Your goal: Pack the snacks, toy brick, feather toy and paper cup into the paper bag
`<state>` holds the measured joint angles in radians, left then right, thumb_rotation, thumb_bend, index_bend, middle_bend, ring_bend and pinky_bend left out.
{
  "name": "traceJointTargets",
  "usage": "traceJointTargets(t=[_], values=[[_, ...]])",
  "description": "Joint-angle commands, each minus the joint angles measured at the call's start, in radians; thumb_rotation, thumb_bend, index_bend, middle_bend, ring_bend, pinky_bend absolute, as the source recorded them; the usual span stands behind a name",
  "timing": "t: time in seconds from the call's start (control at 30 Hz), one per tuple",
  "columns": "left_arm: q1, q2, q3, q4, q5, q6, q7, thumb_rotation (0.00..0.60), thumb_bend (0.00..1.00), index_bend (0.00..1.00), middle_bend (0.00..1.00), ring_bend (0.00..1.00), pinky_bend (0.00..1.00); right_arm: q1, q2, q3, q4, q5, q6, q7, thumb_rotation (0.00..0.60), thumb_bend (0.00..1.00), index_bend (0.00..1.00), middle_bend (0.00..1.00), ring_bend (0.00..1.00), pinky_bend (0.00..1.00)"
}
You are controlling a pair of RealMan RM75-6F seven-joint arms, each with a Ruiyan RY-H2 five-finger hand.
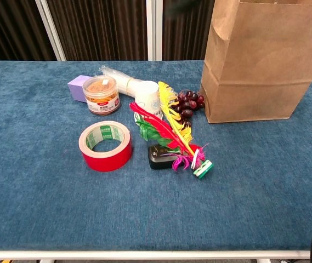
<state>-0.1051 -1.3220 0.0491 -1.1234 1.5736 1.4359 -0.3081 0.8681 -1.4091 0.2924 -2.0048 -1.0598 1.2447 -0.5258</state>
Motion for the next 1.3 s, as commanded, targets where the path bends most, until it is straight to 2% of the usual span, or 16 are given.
traceJointTargets(t=[0.03, 0.2, 0.57, 0.73, 1.0, 1.3], values=[[0.003, -0.003, 0.001, 0.006, 0.000, 0.002, -0.004, 0.600, 0.26, 0.14, 0.08, 0.02, 0.17, -0.015, -0.045, -0.070, 0.010, 0.061, -0.032, -0.041, 0.600, 0.00, 0.25, 0.32, 0.13, 0.19], [0.003, -0.009, 0.002, 0.018, -0.001, -0.003, -0.009, 0.600, 0.26, 0.14, 0.08, 0.02, 0.17, -0.019, -0.110, -0.123, 0.071, 0.125, -0.068, -0.063, 0.600, 0.00, 0.25, 0.30, 0.12, 0.19], [0.007, -0.018, 0.002, 0.046, -0.008, -0.008, -0.030, 0.600, 0.26, 0.14, 0.09, 0.02, 0.17, -0.021, -0.190, -0.170, 0.150, 0.241, -0.088, -0.136, 0.600, 0.00, 0.21, 0.26, 0.09, 0.15], [0.008, -0.020, 0.002, 0.057, -0.009, -0.009, -0.037, 0.600, 0.26, 0.14, 0.09, 0.02, 0.17, -0.031, -0.227, -0.194, 0.163, 0.256, -0.020, -0.218, 0.600, 0.00, 0.18, 0.22, 0.06, 0.11], [0.012, -0.023, 0.004, 0.064, -0.008, -0.007, -0.044, 0.600, 0.26, 0.14, 0.08, 0.02, 0.17, -0.071, -0.267, -0.193, 0.185, 0.277, 0.045, -0.239, 0.600, 0.00, 0.17, 0.22, 0.05, 0.10], [0.014, -0.026, 0.003, 0.073, -0.009, -0.007, -0.050, 0.600, 0.26, 0.14, 0.08, 0.02, 0.17, -0.075, -0.317, -0.169, 0.234, 0.385, -0.019, -0.235, 0.600, 0.00, 0.15, 0.22, 0.05, 0.10]])
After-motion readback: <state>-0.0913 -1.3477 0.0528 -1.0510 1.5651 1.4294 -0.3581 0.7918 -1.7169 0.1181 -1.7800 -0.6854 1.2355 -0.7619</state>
